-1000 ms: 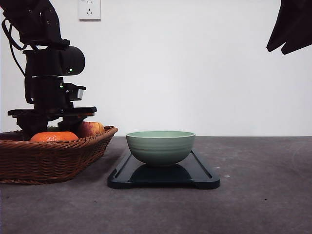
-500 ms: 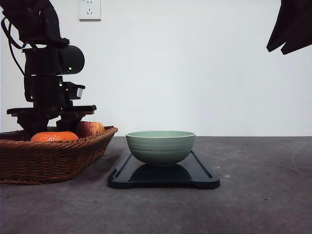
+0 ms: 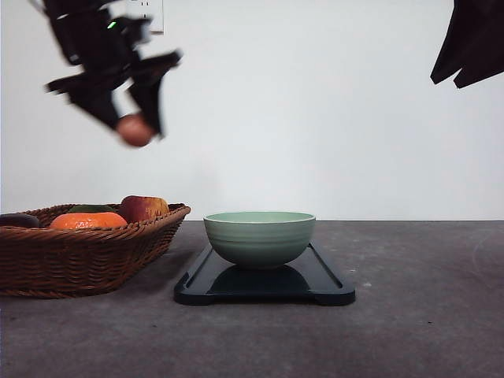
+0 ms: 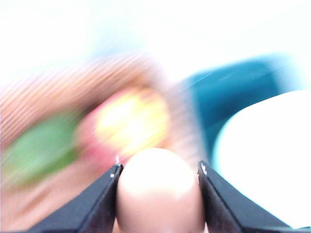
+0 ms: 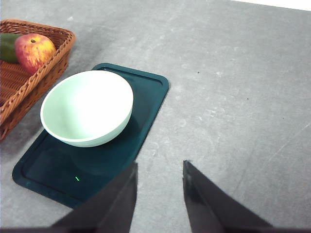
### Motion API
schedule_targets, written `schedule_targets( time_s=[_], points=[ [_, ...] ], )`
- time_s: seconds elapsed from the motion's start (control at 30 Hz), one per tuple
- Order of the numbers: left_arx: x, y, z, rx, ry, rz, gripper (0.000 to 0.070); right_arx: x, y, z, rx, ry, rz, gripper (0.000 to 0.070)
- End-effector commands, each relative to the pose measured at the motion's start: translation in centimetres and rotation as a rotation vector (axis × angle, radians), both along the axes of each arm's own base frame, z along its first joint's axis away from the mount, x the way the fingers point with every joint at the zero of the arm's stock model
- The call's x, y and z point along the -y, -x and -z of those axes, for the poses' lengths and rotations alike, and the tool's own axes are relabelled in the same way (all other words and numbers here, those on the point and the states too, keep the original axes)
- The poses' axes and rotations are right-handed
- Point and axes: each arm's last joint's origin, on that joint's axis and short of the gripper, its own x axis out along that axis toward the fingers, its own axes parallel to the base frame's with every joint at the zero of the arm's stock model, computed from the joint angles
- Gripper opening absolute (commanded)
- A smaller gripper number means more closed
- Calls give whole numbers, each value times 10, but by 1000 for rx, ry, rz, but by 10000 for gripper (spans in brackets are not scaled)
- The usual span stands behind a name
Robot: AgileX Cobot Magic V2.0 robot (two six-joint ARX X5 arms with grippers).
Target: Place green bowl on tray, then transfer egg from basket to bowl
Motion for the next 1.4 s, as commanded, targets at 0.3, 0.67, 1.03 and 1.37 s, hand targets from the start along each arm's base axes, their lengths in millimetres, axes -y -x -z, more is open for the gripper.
schedule_targets(
  time_s=[0.3, 0.67, 1.03, 1.37],
  points=[
    [77, -4, 33, 39, -2, 150, 184, -2, -1, -1, 10, 5, -8, 177],
    [113, -18, 94, 4, -71, 178, 184, -2, -1, -1, 10, 6, -8, 177],
    [126, -19, 123, -47, -102, 202, 186, -2, -1, -1, 10, 5, -8, 177],
    [132, -18, 131, -49, -104, 213, 188, -2, -1, -1, 10, 5, -8, 177]
  ],
)
